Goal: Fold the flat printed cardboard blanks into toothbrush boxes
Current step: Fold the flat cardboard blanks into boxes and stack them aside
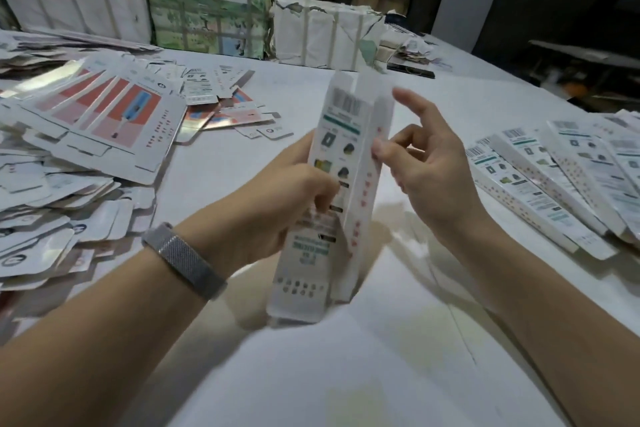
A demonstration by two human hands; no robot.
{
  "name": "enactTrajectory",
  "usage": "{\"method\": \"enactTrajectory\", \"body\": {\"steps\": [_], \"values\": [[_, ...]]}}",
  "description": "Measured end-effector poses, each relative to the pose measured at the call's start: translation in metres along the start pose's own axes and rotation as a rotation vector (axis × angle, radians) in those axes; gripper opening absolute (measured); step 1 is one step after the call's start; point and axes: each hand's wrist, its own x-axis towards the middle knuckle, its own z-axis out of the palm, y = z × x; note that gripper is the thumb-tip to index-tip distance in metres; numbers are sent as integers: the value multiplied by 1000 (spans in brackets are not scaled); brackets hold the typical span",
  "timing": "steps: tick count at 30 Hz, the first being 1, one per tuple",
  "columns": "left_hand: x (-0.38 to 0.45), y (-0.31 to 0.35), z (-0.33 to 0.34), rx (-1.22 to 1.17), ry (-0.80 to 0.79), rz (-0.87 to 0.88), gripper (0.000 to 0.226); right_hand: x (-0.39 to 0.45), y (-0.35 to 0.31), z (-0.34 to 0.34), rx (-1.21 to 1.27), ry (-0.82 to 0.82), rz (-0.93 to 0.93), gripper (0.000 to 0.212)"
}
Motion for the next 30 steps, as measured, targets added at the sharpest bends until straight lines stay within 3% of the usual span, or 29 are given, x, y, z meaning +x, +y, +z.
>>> {"method": "enactTrajectory", "body": {"steps": [3,7,10,13,18,22,27,30], "values": [[-3,-6,3,-158,-88,-58,76,-1,-1,-1,-96,-67,-46,51],[-11,4,10,-417,-124,-98,29,0,0,-5,-144,-180,-35,51],[-9,2,6,-399,-52,-156,53,-2,0,-3,-17,-189,-5,47],[-7,-3,5,-377,-86,-147,49,-1,3,-1,27,-84,-12,39],[-4,-11,7,-331,-130,-115,48,1,-3,-3,83,-14,25,7],[-2,-13,13,-346,-185,-112,49,5,-6,-8,116,-76,114,24],[-1,-12,20,-277,-134,-44,39,11,-12,-21,206,-101,104,25],[1,-25,19,-127,-149,135,53,11,-12,-24,239,-120,73,25]]}}
